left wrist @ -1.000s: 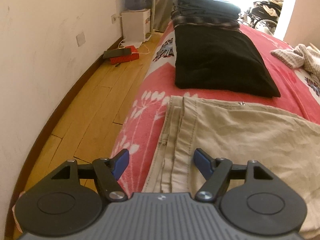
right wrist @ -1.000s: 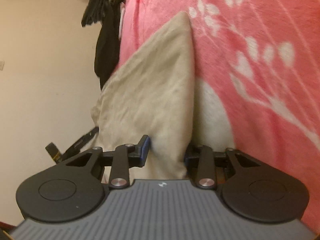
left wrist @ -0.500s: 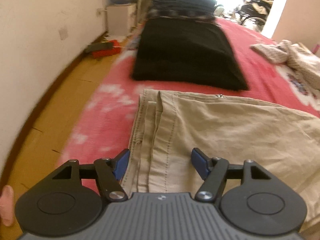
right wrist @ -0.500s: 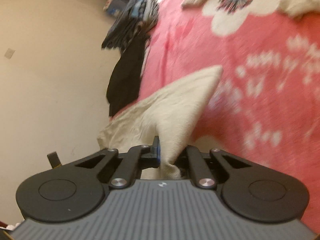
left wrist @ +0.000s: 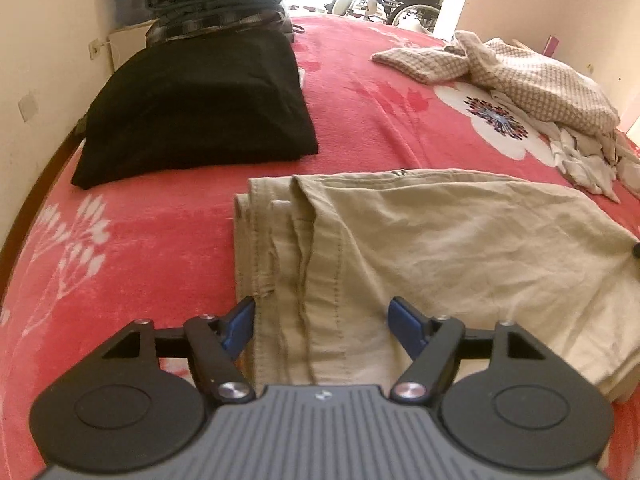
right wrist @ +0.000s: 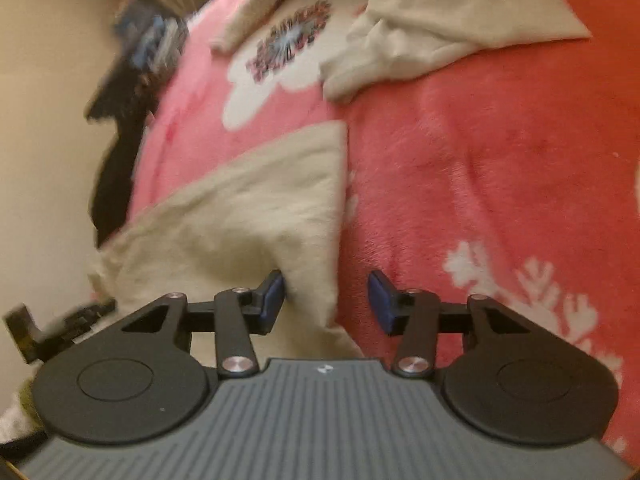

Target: Fold clothes

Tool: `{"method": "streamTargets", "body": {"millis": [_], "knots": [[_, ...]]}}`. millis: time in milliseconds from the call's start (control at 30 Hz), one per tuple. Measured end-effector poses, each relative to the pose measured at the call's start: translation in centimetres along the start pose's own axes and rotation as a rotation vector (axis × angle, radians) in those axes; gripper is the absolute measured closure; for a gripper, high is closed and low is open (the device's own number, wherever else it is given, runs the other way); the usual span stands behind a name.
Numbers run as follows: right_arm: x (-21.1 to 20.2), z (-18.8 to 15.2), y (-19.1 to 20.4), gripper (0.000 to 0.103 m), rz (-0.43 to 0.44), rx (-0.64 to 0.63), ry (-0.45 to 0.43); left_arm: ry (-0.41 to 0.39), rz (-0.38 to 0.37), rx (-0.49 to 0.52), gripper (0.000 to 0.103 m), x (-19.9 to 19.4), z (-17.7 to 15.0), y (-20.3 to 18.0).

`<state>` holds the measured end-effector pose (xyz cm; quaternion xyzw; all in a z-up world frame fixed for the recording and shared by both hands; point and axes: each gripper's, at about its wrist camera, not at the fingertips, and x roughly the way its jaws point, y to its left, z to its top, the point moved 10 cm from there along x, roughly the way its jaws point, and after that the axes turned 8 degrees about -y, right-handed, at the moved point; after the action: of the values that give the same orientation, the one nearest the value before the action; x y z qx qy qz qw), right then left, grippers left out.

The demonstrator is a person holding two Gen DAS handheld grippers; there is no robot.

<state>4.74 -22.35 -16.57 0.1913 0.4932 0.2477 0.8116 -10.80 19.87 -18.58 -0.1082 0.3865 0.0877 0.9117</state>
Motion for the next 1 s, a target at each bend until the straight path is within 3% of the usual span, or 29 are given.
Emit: {"method": "streamTargets", "body": {"millis": [100,133,200,267,367,433,567,767,1000], "knots": [[-4.2,1.0,0.4,0.057,-0.046,-0.034,-0.165,-0.011,0.022,-0.021,0.033,-0.8,0.3,0.9],[-6.0,1.1,1.0,0.057,-0.021,-0.031,-0.215,-0.028,0.028,-0.041,0.036,-1.4,0.6,1.1],[-7.8,0.2,2.4,0.057,0.091,0.039,-0.215,-0.063,0.039,-0.081,0.037,-2.4,1.1,1.5],[-7.8,-2.8,4.3,0.057,0.173,0.116,-0.099,-0.101,0.036,-0.127,0.037,-3.6,1.6,1.6],[-6.1,-8.0,6.4,0.057,0.200,0.193,0.067,-0.133,-0.018,-0.161,0.037,-5.4,2.3,0.0],[-4.6,-10.3,6.9,0.057,0.225,0.304,0.131,-0.137,-0.055,-0.138,0.037,-6.4,2.4,-1.8],[-1.5,-12.0,6.7,0.057,0.218,0.441,0.153,-0.129,-0.119,-0.049,0.037,-7.6,1.8,-6.0],[1.5,-12.1,5.9,0.057,0.117,0.500,0.162,-0.073,-0.162,0.066,0.037,-7.6,-1.2,-9.6],[2.1,-13.7,6.0,0.049,0.094,0.654,0.254,-0.026,-0.160,0.044,0.037,-6.7,-2.2,-9.4]]}}
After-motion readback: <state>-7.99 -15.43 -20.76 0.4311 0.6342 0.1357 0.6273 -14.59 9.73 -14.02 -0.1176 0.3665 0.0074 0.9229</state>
